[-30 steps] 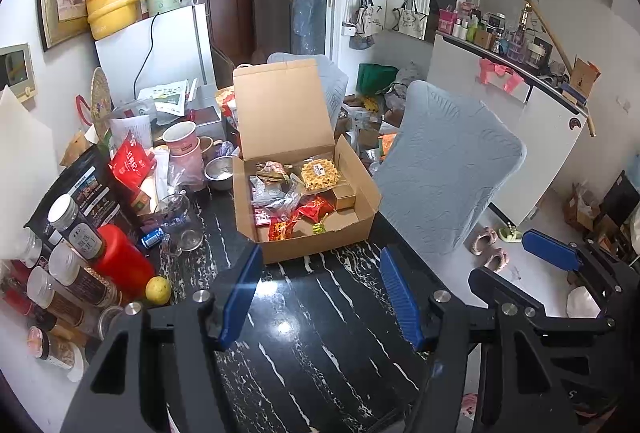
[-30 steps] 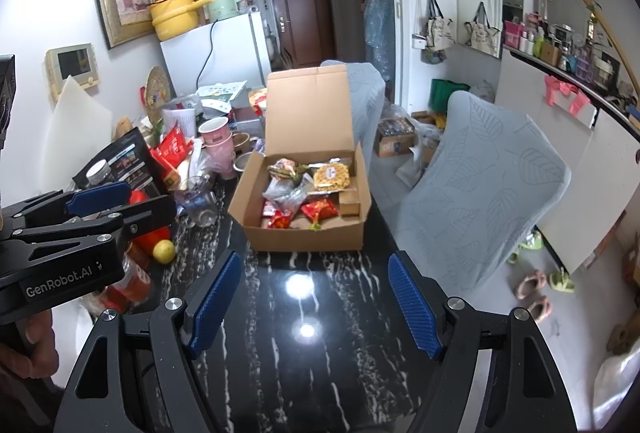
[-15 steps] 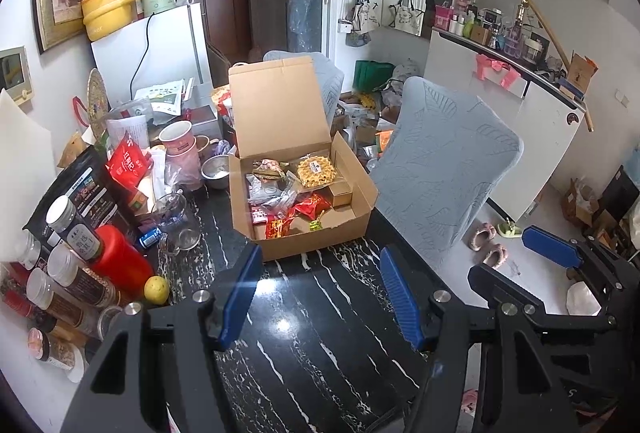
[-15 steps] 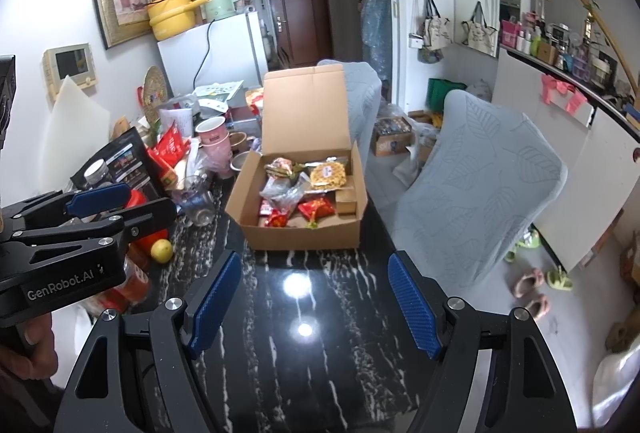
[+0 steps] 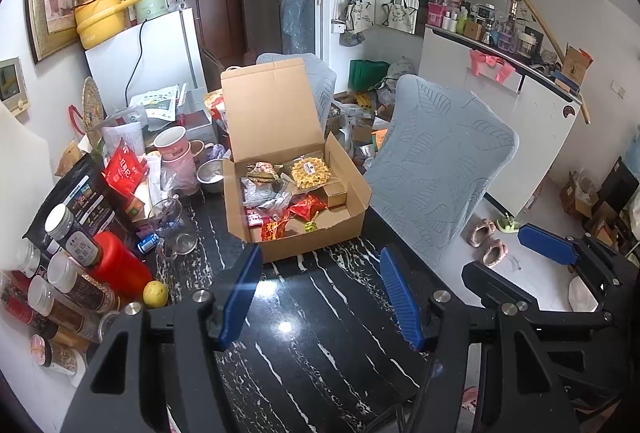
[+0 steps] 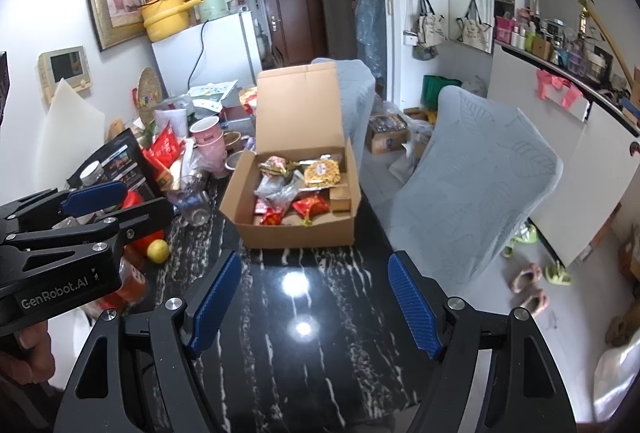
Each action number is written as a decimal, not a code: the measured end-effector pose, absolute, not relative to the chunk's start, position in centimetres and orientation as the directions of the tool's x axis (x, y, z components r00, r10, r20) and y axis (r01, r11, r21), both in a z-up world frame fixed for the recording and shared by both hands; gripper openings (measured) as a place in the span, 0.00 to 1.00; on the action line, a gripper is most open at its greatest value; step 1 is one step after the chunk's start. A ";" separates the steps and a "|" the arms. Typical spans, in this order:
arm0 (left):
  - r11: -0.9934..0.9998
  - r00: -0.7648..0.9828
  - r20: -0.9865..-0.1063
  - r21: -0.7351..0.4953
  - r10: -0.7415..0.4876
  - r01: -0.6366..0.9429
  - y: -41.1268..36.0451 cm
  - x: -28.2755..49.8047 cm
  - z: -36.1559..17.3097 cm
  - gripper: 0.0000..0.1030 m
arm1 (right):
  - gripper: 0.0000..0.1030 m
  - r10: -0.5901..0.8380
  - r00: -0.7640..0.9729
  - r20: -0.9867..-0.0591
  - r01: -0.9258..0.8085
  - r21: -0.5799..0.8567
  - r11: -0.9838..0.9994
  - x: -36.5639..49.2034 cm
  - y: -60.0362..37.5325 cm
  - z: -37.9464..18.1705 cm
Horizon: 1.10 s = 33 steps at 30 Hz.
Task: Organize snacks
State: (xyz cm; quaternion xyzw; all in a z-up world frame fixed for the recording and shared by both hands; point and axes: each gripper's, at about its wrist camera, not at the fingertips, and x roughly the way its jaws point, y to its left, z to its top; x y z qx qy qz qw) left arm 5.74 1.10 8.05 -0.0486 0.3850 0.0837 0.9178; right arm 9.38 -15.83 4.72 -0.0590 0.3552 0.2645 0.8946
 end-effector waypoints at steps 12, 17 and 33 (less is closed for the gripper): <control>0.984 0.686 -0.721 -0.032 0.099 -0.175 1.1 6.2 8.0 0.59 | 0.75 0.419 0.610 -0.673 -0.501 0.082 0.862 9.7 -15.9 4.6; 0.985 0.685 -0.723 -0.038 0.091 -0.171 1.2 6.4 8.0 0.59 | 0.75 0.413 0.610 -0.676 -0.495 0.082 0.865 9.9 -15.7 4.5; 0.988 0.686 -0.725 -0.045 0.070 -0.148 1.4 7.3 7.7 0.59 | 0.75 0.396 0.609 -0.687 -0.477 0.081 0.875 10.6 -15.5 4.1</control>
